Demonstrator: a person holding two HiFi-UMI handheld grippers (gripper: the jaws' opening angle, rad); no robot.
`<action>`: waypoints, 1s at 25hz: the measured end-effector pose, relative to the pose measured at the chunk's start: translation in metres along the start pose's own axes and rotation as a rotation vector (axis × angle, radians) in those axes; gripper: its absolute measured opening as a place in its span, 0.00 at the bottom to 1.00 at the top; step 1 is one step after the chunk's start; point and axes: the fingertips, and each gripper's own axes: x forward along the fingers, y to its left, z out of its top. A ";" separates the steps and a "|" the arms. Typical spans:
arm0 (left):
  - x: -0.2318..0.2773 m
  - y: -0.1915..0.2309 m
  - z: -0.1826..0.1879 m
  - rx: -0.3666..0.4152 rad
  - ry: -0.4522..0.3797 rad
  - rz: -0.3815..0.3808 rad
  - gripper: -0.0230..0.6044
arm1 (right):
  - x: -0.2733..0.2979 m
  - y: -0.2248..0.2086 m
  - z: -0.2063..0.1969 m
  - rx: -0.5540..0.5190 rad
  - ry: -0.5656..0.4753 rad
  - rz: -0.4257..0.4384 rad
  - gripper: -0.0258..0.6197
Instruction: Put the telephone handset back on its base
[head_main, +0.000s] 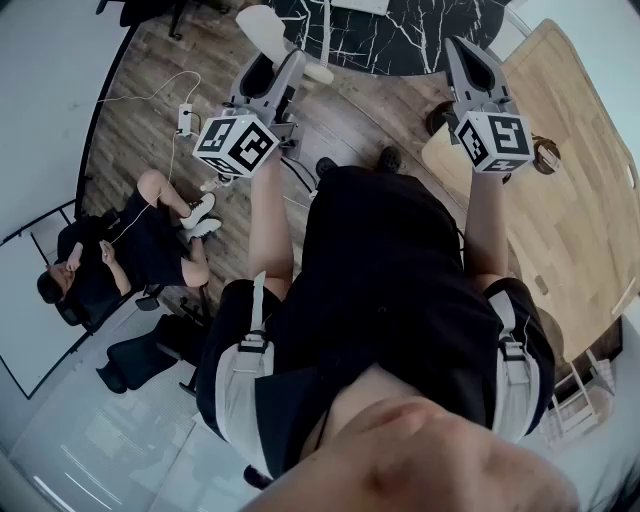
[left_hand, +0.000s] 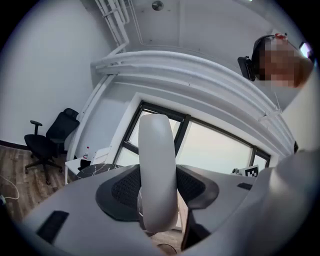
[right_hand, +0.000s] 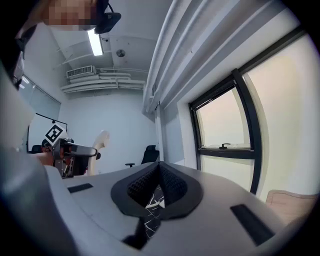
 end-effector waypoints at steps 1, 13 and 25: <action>-0.001 -0.001 -0.001 -0.002 0.004 -0.004 0.39 | -0.002 0.003 -0.001 -0.003 0.003 0.004 0.09; 0.000 -0.019 -0.015 0.002 0.032 -0.024 0.39 | -0.016 0.008 -0.003 0.004 -0.001 0.028 0.09; 0.005 -0.022 -0.023 -0.006 0.048 -0.011 0.39 | -0.026 -0.003 -0.016 0.030 0.018 0.021 0.09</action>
